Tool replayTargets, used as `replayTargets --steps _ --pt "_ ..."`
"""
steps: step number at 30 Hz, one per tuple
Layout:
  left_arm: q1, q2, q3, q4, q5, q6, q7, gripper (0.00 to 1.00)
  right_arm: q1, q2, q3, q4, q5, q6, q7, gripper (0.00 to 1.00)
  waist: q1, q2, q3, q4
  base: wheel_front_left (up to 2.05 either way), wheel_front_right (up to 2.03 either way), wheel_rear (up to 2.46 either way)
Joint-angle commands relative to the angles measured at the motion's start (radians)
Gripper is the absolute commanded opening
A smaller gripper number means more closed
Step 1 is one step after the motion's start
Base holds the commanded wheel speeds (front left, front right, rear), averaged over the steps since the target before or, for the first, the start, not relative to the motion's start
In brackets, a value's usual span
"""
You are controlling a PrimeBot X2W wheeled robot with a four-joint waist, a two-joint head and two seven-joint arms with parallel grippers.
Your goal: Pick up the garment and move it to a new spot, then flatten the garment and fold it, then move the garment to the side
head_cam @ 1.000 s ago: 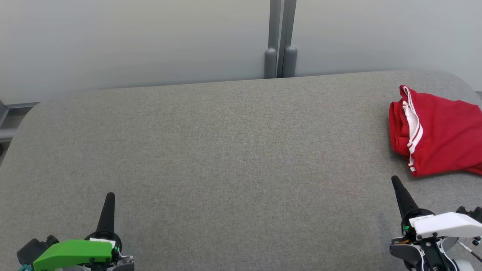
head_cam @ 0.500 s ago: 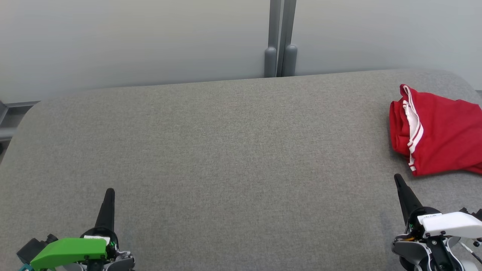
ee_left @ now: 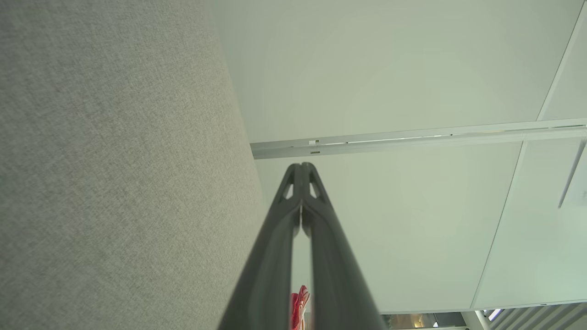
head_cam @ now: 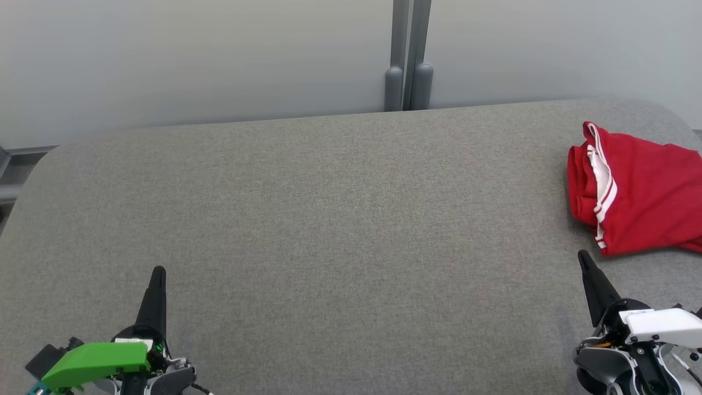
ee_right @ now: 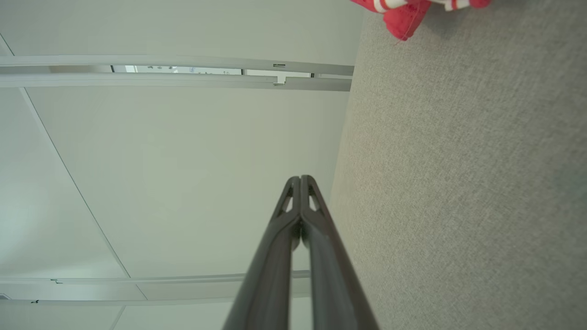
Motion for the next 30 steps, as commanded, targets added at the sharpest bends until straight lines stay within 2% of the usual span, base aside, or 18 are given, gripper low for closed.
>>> replayTargets --steps 1,9,30 --pt "-0.017 -0.002 0.008 0.001 -0.019 -0.008 0.008 0.00 -0.009 -0.005 -0.004 -0.005 0.021 0.000 0.008 0.00 0.0000 0.0000 0.000 0.000 0.00 0.00 0.00" --pt "-0.025 -0.010 0.017 0.003 -0.056 -0.017 0.018 0.00 -0.009 -0.004 -0.013 -0.004 0.075 0.000 0.020 0.00 0.0000 0.0000 0.003 0.000 0.00 0.00 0.00" --pt "-0.022 -0.011 0.018 0.002 -0.056 -0.018 0.021 0.00 -0.010 -0.001 -0.017 -0.004 0.068 0.000 0.023 0.00 0.0000 0.0000 0.003 0.000 0.00 0.00 0.00"
